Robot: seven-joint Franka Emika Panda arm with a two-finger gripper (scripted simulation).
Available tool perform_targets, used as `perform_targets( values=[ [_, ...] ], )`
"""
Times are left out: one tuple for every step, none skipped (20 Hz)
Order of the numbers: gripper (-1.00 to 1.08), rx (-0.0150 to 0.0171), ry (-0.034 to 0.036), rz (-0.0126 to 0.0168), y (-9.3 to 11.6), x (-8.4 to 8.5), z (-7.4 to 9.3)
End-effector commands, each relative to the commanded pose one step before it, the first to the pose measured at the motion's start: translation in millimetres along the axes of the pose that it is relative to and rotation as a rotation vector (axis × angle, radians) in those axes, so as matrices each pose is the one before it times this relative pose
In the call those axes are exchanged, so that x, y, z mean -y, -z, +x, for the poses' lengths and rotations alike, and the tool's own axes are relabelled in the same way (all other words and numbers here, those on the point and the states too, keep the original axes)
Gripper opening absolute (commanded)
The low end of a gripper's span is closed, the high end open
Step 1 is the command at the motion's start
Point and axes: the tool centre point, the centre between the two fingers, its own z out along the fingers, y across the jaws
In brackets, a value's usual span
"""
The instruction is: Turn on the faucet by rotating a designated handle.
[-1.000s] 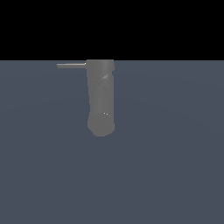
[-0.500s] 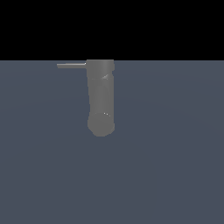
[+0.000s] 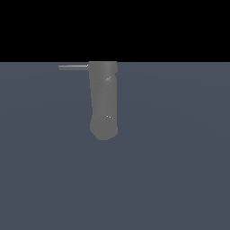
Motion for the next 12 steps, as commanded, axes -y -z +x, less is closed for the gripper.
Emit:
perform_targets(
  values=[
    [-1.0, 0.00816, -0.06183, 0.00694, -7.37, 10.18, 10.6],
    [-1.0, 0.00288, -0.02449, 0.00178, -3.1, 4.21, 3.88],
    [-1.0, 0.00271, -0.0246, 0.00146, -3.19, 4.29, 3.75],
    [-1.0, 0.00252, -0.02469, 0.00116, -3.27, 4.38, 3.61],
    [-1.0, 0.00231, -0.0248, 0.00087, -3.35, 4.45, 3.48],
    [-1.0, 0.00208, -0.02487, 0.00059, -3.43, 4.53, 3.33],
    [-1.0, 0.00184, -0.02496, 0.00033, -3.51, 4.6, 3.19],
    [-1.0, 0.00158, -0.02503, 0.00008, -3.59, 4.66, 3.04],
    [-1.0, 0.0013, -0.02507, -0.00015, -3.66, 4.73, 2.88],
    [-1.0, 0.00101, -0.02514, -0.00036, -3.73, 4.78, 2.73],
    [-1.0, 0.00071, -0.02518, -0.00055, -3.8, 4.83, 2.57],
    [-1.0, 0.00039, -0.02522, -0.00072, -3.87, 4.87, 2.41]
  ],
)
